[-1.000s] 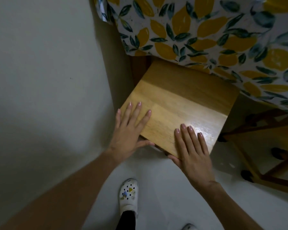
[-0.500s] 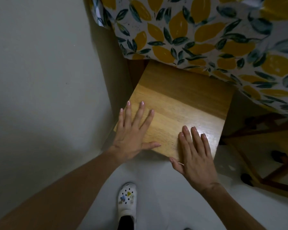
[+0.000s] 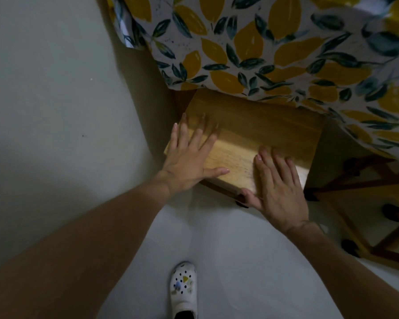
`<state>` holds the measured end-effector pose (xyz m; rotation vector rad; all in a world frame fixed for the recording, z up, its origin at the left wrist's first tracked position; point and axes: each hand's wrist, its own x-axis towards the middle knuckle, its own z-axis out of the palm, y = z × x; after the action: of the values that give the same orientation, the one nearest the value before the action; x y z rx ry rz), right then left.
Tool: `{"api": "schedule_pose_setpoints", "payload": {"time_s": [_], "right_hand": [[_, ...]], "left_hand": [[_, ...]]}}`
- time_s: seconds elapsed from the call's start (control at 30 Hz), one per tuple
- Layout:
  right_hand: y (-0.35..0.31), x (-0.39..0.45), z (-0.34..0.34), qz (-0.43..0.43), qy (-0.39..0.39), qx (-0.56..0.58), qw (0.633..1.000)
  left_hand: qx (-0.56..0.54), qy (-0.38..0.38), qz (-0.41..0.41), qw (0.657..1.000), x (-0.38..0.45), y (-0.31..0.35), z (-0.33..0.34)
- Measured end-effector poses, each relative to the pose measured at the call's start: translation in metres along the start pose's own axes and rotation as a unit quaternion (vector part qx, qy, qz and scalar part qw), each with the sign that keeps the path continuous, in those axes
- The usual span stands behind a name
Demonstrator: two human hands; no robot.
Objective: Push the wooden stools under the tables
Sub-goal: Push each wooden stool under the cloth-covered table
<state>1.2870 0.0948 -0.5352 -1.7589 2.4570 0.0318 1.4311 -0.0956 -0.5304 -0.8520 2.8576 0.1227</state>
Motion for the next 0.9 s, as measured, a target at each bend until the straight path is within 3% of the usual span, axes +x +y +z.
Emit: {"api": "schedule_pose_setpoints", "payload": {"time_s": [0.57,0.9], "right_hand": [[0.026,0.010,-0.003,-0.014,-0.005,0.018,1.000],[0.026,-0.017,-0.018,0.030,0.008,0.079,0.996]], "left_hand": [[0.004,-0.005,0.004,1.000,0.005,0.013,0.001],[-0.012,-0.079,0.044,0.996,-0.006,0.033,-0.015]]}}
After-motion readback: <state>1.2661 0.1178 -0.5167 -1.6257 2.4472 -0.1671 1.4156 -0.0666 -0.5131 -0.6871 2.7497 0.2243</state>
